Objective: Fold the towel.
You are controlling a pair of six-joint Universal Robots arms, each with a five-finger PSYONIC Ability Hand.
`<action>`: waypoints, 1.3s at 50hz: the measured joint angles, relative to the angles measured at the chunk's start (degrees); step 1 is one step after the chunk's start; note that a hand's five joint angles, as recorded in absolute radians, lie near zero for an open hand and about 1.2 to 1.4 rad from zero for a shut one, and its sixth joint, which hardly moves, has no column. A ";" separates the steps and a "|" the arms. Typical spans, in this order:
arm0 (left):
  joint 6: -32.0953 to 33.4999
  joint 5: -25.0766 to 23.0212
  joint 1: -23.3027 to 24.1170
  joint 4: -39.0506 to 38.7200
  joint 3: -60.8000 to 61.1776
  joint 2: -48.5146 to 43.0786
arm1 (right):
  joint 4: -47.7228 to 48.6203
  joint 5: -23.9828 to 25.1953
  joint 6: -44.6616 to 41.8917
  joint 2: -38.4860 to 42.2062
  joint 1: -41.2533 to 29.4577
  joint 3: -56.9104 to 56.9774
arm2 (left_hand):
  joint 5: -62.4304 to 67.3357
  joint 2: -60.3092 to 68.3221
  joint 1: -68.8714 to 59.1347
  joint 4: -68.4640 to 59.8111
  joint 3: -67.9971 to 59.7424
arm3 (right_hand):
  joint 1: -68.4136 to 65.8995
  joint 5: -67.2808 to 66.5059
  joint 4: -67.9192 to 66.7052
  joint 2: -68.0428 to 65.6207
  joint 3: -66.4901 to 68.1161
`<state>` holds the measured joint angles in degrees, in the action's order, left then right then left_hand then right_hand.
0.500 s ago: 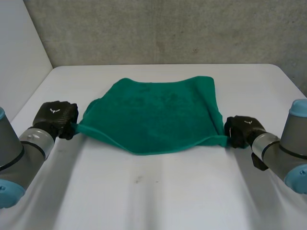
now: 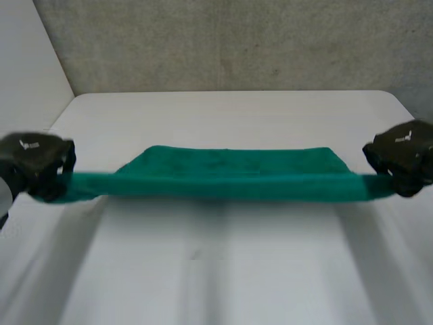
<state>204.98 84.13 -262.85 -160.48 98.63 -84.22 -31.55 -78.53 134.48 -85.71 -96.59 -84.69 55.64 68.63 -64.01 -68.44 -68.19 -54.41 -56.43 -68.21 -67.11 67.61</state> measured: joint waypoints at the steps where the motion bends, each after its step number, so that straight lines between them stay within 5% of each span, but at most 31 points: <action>1: 0.80 0.02 0.11 0.19 1.02 -0.27 | -0.60 0.00 -0.62 0.12 -0.09 -0.61 | 0.00 0.00 0.00 0.00 0.00 | 0.00 -0.02 0.00 0.00 0.00; 15: 3.80 1.97 0.91 -6.75 -2.01 -21.15 | 2.01 -4.10 -0.60 16.55 -5.33 1.68 | 0.00 0.01 0.00 0.00 0.00 | -0.01 -0.11 0.00 0.00 0.00; 19: 3.64 4.18 1.60 -8.52 -16.34 -28.12 | 2.90 -8.04 0.21 22.65 -8.13 13.54 | 0.00 0.03 0.00 0.00 -0.05 | -0.37 -0.12 0.00 0.00 0.00; 22: 3.08 5.96 3.25 -11.63 -33.03 -30.81 | 7.48 -11.36 4.88 26.99 -10.43 34.10 | 0.00 0.05 0.00 0.00 -0.08 | -0.37 -0.12 -0.07 -0.04 0.00; 28: 0.38 7.77 4.97 -29.10 -45.76 -28.40 | 24.91 -12.24 16.97 24.65 -10.44 48.09 | 0.00 0.06 0.00 -0.01 -0.09 | -0.37 -0.12 -0.07 -0.05 0.00; 32: -3.02 9.05 4.98 -40.18 -41.75 -24.66 | 36.16 -11.11 21.25 17.86 -10.16 40.97 | 0.54 0.06 0.00 -0.01 -0.08 | -0.37 -0.22 -0.07 -0.05 0.25; 42: -6.99 7.31 4.25 -41.49 -22.42 -23.84 | 39.35 -5.58 21.33 14.00 -10.14 15.80 | 0.62 0.09 0.00 -0.01 -0.09 | -0.54 -0.31 -0.08 -0.05 0.54; 55: -6.36 3.43 5.08 -46.33 -3.52 -33.30 | 39.76 -4.42 19.65 30.92 -10.20 3.66 | 0.62 0.10 0.00 -0.01 -0.09 | -0.54 -0.33 -0.08 -0.05 0.54; 59: -3.73 3.45 4.97 -43.90 0.37 -33.71 | 33.79 -6.12 16.55 31.59 -9.79 3.79 | 0.62 0.10 0.00 -0.01 -0.09 | -0.54 -0.33 -0.08 -0.05 0.54; 65: 7.58 4.92 1.95 -24.99 7.91 -24.19 | 14.18 -7.20 4.44 21.44 -9.02 0.90 | 0.62 0.11 0.00 0.03 -0.09 | -0.54 -0.33 -0.08 -0.05 0.54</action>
<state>212.56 89.05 -260.90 -185.48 106.54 -108.41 -17.37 -85.73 138.92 -64.26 -105.61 -83.79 56.27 68.73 -64.01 -68.41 -68.28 -54.95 -56.76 -68.29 -67.16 68.16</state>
